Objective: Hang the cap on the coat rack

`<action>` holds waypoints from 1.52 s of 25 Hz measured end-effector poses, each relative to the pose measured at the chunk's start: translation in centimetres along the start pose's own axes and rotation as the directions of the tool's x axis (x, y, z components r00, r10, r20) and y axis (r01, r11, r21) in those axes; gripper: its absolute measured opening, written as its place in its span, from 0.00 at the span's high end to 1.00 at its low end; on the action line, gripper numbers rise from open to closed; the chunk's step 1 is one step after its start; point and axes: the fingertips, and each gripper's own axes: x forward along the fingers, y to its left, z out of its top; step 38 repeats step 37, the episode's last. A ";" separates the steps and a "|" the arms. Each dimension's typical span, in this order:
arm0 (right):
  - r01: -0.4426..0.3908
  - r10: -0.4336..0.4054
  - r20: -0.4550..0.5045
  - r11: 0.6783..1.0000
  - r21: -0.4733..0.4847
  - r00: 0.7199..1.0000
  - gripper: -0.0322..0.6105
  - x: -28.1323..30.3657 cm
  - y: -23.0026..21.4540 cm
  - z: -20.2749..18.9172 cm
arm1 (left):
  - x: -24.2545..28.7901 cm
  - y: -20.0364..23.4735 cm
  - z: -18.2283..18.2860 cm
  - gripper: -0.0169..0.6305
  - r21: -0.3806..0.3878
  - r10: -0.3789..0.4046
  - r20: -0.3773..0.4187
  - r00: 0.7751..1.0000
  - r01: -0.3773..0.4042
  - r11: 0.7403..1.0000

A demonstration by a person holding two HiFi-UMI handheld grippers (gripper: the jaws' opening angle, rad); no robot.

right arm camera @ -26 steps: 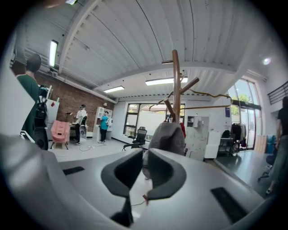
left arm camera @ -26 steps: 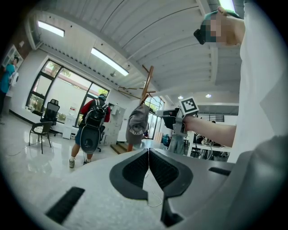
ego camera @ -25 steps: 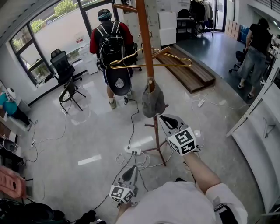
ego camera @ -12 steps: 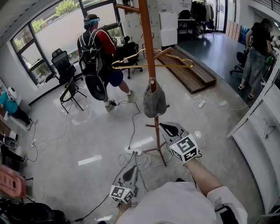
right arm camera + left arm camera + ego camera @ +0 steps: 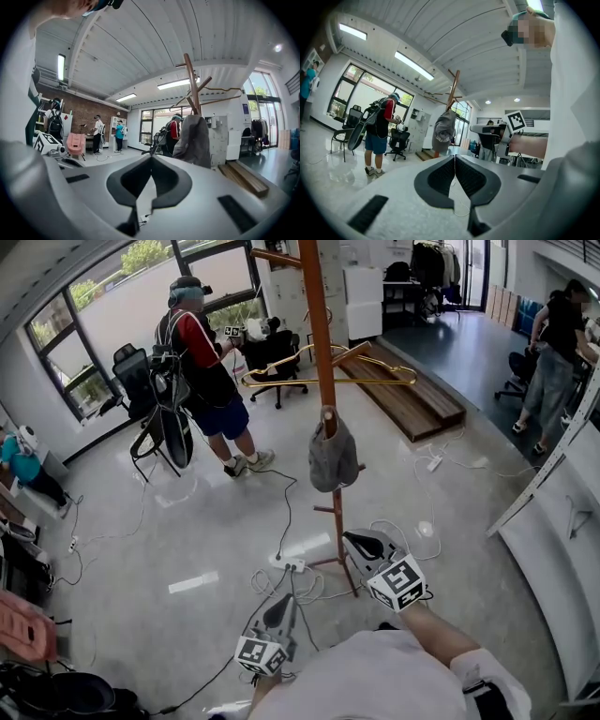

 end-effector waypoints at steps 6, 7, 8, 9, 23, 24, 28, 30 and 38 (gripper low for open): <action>-0.012 0.013 -0.013 0.999 0.039 1.000 0.93 -0.3 0.6 -3.0 | 0.2 0.1 -0.2 0.96 0.001 0.005 -0.003 1.000 -0.005 1.000; -0.011 0.012 -0.021 0.999 0.046 1.000 0.93 -0.4 0.7 -3.6 | 0.2 0.1 -0.2 0.96 0.001 0.005 -0.004 1.000 -0.005 1.000; -0.010 0.011 -0.030 0.999 0.052 0.999 0.93 -0.5 0.8 -4.1 | 0.1 0.1 -0.2 0.96 0.002 0.004 -0.005 1.000 -0.004 1.000; -0.008 0.010 -0.037 0.998 0.057 0.999 0.93 -0.6 0.9 -4.6 | 0.1 0.1 -0.3 0.96 0.002 0.004 -0.006 1.000 -0.004 1.000; -0.010 0.015 -0.058 0.997 0.073 0.998 0.93 -1.1 1.1 -6.1 | 0.5 -0.2 -0.2 0.96 0.004 -0.006 -0.007 1.000 0.007 1.000; -0.009 0.013 -0.057 0.997 0.073 0.998 0.93 -1.2 1.2 -6.1 | 0.5 -0.2 -0.2 0.96 0.003 -0.007 -0.009 1.000 0.007 1.000; -0.010 0.014 -0.051 0.997 0.074 0.999 0.93 -1.3 1.4 -5.9 | 0.4 -0.4 -0.2 0.96 0.001 -0.008 -0.008 1.000 0.008 1.000; -0.014 0.018 -0.052 0.997 0.079 0.998 0.93 -1.3 1.6 -6.1 | 0.4 -0.3 -0.2 0.96 0.001 -0.007 -0.006 1.000 0.007 1.000; -0.011 0.016 -0.062 0.996 0.086 0.998 0.93 -1.2 1.9 -6.6 | 0.4 0.2 0.0 0.96 0.004 -0.001 0.002 1.000 0.001 1.000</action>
